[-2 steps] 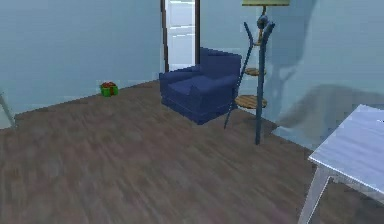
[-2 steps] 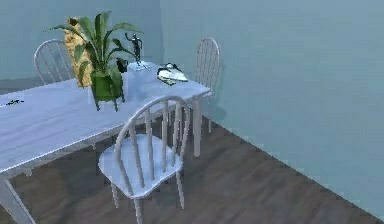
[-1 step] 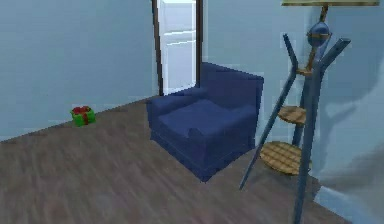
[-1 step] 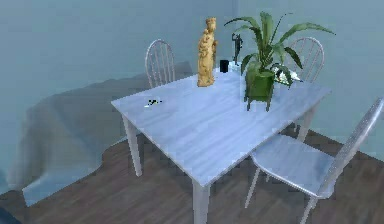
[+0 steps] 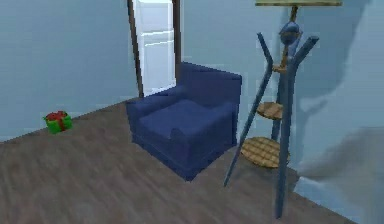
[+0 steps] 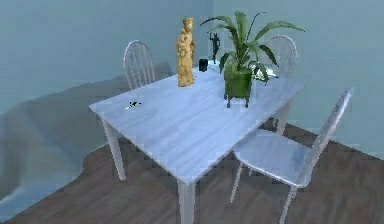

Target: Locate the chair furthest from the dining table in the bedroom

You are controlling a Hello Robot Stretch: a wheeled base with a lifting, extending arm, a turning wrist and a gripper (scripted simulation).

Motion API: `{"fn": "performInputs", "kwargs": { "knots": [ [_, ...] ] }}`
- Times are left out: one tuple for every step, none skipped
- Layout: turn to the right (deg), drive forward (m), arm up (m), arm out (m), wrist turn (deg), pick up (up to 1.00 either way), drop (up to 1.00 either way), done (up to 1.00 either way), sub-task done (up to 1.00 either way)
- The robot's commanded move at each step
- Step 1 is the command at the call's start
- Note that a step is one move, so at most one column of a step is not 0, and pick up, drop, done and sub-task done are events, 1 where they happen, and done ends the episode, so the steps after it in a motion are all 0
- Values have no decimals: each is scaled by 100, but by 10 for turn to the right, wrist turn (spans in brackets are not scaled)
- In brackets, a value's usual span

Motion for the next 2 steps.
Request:
{"fn": "performInputs", "kwargs": {
  "knots": [
    [0, 50, 0, 0, 0, 0, 0, 0, 0],
    [0, 0, 0, 0, 0, 0, 0, 100, 0]
  ]
}}
